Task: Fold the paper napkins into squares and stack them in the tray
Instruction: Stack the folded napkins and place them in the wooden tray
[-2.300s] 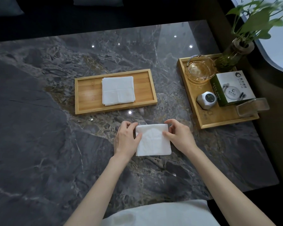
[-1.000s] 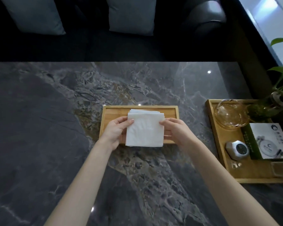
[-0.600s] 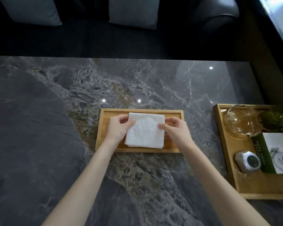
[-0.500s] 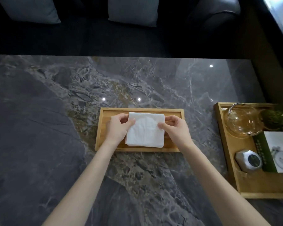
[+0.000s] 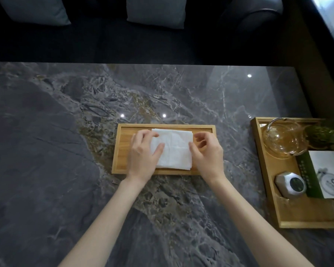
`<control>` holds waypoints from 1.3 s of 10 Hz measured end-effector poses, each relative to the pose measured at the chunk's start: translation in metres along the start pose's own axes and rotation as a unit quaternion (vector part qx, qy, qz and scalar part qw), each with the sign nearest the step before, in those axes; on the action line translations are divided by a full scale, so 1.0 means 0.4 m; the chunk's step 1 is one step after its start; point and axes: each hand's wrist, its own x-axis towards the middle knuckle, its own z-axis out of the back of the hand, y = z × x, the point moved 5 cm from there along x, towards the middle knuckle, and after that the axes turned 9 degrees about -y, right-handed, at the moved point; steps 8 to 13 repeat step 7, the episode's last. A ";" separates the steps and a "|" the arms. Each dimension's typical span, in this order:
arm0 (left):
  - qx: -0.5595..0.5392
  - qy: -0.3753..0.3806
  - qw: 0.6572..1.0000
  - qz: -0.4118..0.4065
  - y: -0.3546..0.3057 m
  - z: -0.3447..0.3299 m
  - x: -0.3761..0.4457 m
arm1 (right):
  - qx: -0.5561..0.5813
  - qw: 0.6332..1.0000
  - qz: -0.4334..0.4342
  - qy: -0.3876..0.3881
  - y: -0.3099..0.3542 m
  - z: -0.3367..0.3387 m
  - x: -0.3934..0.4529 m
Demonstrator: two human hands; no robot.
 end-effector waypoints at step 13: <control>0.070 0.096 0.990 -0.079 -0.076 0.063 -0.031 | 0.052 0.997 -0.013 0.058 0.051 0.110 -0.047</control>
